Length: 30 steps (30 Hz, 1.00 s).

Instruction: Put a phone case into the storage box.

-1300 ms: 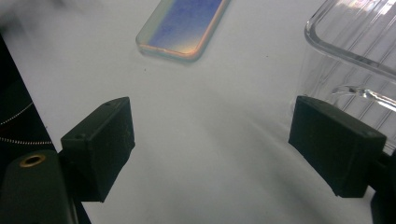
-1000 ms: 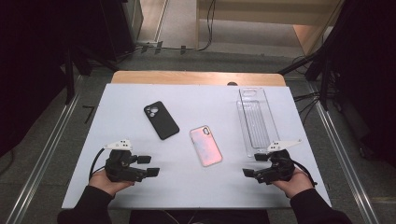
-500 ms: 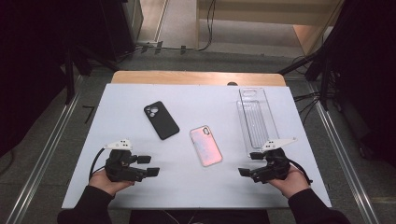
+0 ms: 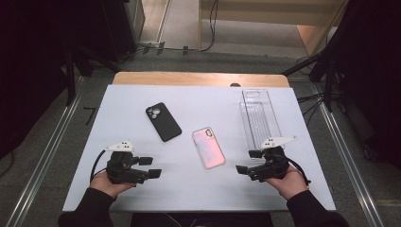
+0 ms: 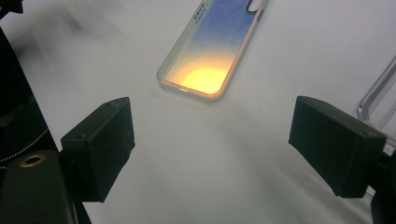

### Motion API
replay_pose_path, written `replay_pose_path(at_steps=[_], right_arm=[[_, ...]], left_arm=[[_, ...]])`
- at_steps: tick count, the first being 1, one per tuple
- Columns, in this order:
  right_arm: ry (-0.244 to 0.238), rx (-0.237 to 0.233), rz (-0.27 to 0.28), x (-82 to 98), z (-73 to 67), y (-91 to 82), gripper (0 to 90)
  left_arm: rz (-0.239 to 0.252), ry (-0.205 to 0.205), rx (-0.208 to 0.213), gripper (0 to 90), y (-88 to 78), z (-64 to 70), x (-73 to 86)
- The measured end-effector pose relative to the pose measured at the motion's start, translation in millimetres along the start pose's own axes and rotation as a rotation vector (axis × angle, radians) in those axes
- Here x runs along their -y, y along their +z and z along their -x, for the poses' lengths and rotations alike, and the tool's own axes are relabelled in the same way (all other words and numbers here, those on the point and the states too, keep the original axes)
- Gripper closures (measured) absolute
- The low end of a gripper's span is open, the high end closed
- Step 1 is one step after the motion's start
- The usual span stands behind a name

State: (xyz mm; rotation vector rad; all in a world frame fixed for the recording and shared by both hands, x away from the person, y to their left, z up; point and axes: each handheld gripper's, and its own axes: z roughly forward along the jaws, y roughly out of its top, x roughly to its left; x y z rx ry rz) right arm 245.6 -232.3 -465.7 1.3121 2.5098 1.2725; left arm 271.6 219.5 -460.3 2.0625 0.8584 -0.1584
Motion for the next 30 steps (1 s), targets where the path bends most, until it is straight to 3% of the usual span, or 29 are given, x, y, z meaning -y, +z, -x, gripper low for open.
replay_pose_path(at_steps=[9,20,30], right_arm=[[0.019,-0.004,-0.011,-11.3,-6.2,5.0,12.3],[0.017,0.044,-0.032,-26.5,-12.9,14.7,12.3],[0.067,0.066,-0.021,-39.1,-11.7,20.3,12.2]], left_arm=[[0.000,0.002,-0.005,28.4,0.4,0.8,0.0],[-0.002,0.003,-0.003,28.4,0.4,0.9,-0.1],[0.000,0.005,-0.003,28.4,-0.1,0.9,0.1]])
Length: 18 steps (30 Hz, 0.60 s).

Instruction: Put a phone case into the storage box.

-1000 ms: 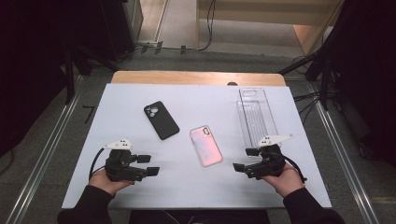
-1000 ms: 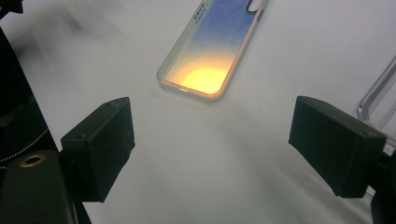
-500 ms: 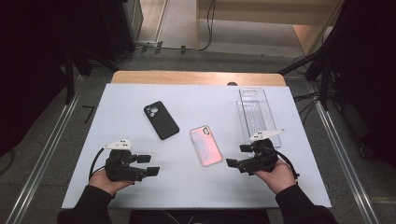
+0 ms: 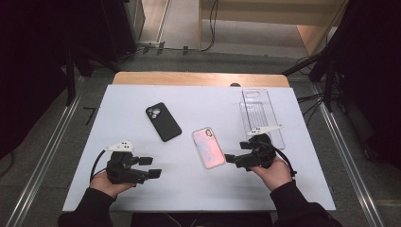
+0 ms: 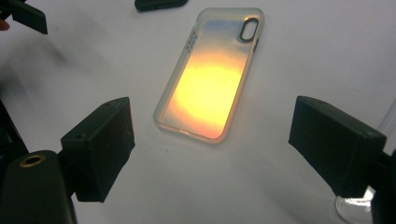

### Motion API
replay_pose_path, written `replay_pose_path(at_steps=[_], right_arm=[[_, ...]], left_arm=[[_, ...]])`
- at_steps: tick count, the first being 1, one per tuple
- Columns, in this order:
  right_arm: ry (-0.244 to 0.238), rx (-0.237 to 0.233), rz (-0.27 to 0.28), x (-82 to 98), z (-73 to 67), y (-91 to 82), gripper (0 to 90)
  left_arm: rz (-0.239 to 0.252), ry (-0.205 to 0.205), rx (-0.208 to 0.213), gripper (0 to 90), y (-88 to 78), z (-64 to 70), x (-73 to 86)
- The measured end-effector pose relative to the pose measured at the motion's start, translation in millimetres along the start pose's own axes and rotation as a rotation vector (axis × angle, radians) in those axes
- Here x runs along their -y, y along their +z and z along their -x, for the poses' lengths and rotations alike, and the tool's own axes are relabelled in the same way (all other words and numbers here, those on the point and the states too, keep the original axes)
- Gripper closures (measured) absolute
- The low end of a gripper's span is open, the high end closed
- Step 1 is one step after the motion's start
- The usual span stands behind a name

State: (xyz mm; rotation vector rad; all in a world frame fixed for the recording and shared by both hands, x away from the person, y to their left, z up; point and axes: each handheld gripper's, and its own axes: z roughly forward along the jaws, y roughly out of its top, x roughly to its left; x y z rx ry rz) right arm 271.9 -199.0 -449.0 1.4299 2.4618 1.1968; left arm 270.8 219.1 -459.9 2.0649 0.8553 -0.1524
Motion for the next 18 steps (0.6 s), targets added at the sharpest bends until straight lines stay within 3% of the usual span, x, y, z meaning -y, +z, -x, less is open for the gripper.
replay_pose_path(at_steps=[3,6,8,15,18], right_arm=[[0.007,0.009,0.021,-4.3,-0.5,1.0,10.8],[0.003,0.021,0.005,-9.0,-1.4,4.7,7.2],[-0.010,0.027,-0.015,-11.7,-2.4,9.4,0.0],[0.013,0.081,-0.005,-22.0,-8.9,20.1,0.0],[0.024,0.070,0.016,-25.5,-9.1,22.0,0.0]], left_arm=[[0.002,0.002,0.000,28.4,-0.1,0.1,-0.1],[0.003,0.000,0.001,28.4,-0.2,0.2,0.0],[0.003,-0.001,0.002,28.4,-0.4,0.0,-0.1],[0.004,-0.003,0.003,28.4,-0.6,0.0,0.0],[0.004,-0.004,0.004,28.4,-0.7,0.1,0.0]])
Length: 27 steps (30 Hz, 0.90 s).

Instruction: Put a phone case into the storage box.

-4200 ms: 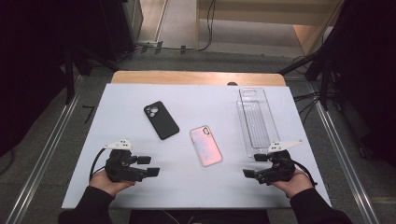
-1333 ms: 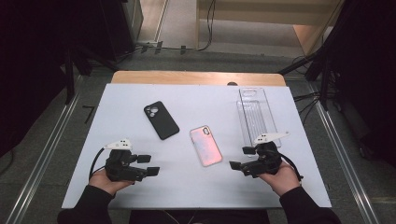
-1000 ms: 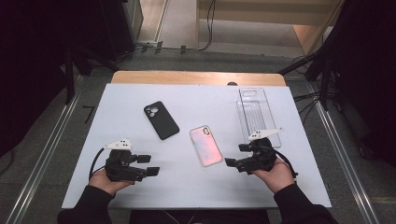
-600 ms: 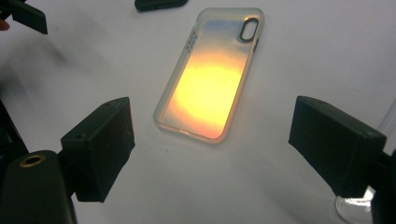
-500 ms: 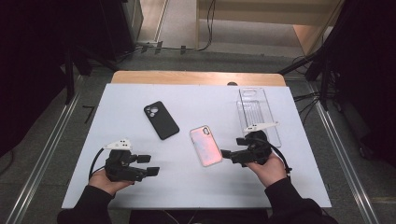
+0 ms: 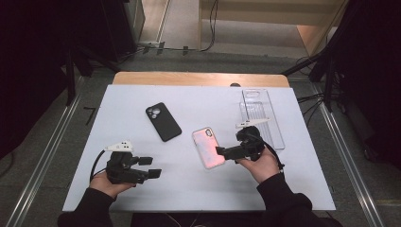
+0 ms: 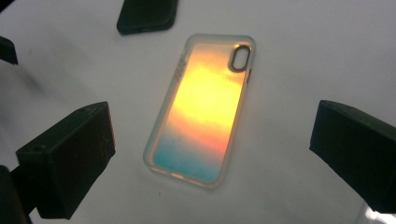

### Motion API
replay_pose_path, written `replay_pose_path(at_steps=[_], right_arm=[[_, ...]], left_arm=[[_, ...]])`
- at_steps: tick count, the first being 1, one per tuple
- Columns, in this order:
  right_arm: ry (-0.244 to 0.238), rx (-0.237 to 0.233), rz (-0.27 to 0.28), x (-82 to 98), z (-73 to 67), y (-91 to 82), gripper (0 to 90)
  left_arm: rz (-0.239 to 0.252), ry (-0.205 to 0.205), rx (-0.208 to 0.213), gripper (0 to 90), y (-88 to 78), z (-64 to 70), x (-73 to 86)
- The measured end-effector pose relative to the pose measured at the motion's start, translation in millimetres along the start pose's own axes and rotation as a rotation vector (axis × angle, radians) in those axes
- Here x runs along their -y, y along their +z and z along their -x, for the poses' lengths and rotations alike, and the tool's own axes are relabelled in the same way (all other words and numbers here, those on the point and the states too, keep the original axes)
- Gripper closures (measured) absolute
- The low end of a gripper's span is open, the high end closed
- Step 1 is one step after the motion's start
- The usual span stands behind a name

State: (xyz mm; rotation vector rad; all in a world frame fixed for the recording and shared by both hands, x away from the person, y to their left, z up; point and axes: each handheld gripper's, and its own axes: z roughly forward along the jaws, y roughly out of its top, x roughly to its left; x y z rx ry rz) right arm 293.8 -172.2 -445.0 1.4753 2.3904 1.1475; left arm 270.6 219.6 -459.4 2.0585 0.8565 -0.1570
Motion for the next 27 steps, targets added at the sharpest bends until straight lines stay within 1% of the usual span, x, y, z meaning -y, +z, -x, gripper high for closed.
replay_pose_path(at_steps=[1,4,6,9,11,15,17,20,23,27], right_arm=[[0.011,0.000,0.018,-3.4,-0.1,1.9,0.0],[0.033,0.016,0.032,-8.3,-0.7,5.1,0.0],[0.043,0.012,0.036,-10.5,-1.2,8.1,0.0],[0.047,0.034,0.032,-13.9,-3.3,13.6,0.0],[0.060,0.042,0.033,-16.3,-5.2,17.1,0.0],[0.058,0.055,0.036,-19.5,-7.1,21.9,0.0],[0.064,0.064,0.028,-22.2,-9.7,27.4,0.0],[0.053,0.074,0.025,-23.1,-12.2,35.2,0.0],[0.056,0.082,0.015,-23.5,-15.5,43.4,0.0],[0.045,0.093,0.013,-25.0,-20.8,51.2,0.0]], left_arm=[[0.001,-0.001,-0.001,28.4,-0.1,0.1,0.1],[-0.001,-0.001,-0.001,28.4,-0.2,-0.3,0.1],[0.000,-0.001,-0.001,28.4,-0.1,0.0,0.1],[0.000,-0.001,-0.001,28.4,-0.3,-0.1,0.0],[0.001,-0.001,0.001,28.4,-0.4,-0.3,0.1],[0.001,-0.002,0.001,28.4,-0.5,-0.2,0.2],[0.002,-0.002,0.001,28.4,-0.7,-0.1,0.3],[-0.003,-0.002,-0.001,28.4,-0.9,-0.4,0.4],[-0.002,-0.002,0.000,28.4,-1.0,-0.4,0.3],[-0.002,-0.002,0.000,28.4,-1.1,-0.4,0.4]])
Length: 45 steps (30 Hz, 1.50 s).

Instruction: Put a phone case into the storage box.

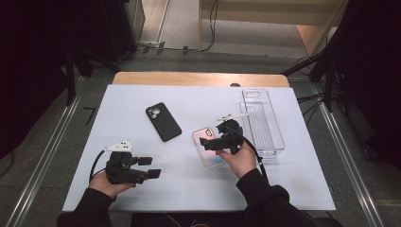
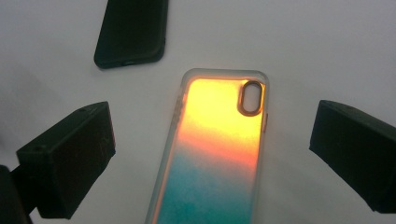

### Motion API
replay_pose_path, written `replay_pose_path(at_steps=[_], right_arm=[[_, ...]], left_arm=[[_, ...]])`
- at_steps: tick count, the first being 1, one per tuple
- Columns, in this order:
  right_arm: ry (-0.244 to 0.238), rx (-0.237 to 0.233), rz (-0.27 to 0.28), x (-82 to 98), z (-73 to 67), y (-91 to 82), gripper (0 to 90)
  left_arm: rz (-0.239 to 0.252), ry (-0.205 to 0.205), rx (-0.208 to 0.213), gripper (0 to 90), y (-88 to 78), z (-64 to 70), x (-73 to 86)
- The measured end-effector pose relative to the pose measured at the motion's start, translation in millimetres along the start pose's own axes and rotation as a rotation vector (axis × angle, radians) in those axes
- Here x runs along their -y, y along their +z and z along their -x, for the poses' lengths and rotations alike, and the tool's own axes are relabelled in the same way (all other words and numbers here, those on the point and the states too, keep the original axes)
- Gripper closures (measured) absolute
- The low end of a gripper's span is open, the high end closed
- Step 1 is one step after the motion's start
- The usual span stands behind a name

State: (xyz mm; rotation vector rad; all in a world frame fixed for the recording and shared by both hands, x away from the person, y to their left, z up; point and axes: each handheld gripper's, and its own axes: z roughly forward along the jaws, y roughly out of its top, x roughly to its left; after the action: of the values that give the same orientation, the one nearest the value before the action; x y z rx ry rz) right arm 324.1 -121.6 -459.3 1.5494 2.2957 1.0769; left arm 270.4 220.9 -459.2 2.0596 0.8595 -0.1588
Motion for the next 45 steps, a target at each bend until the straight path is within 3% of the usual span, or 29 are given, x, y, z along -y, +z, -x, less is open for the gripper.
replay_pose_path(at_steps=[11,24,45], right_arm=[[-0.023,0.007,0.003,-6.1,-14.0,11.8,0.0],[-0.019,0.011,-0.001,-3.5,-10.9,16.5,0.0],[-0.036,0.070,-0.089,19.2,-9.4,41.5,2.2]], left_arm=[[0.002,0.002,0.001,28.4,-0.3,0.2,0.1],[0.001,0.002,0.002,28.4,-0.4,0.0,-0.1],[0.003,0.005,0.003,28.4,-1.1,0.1,-0.3]])
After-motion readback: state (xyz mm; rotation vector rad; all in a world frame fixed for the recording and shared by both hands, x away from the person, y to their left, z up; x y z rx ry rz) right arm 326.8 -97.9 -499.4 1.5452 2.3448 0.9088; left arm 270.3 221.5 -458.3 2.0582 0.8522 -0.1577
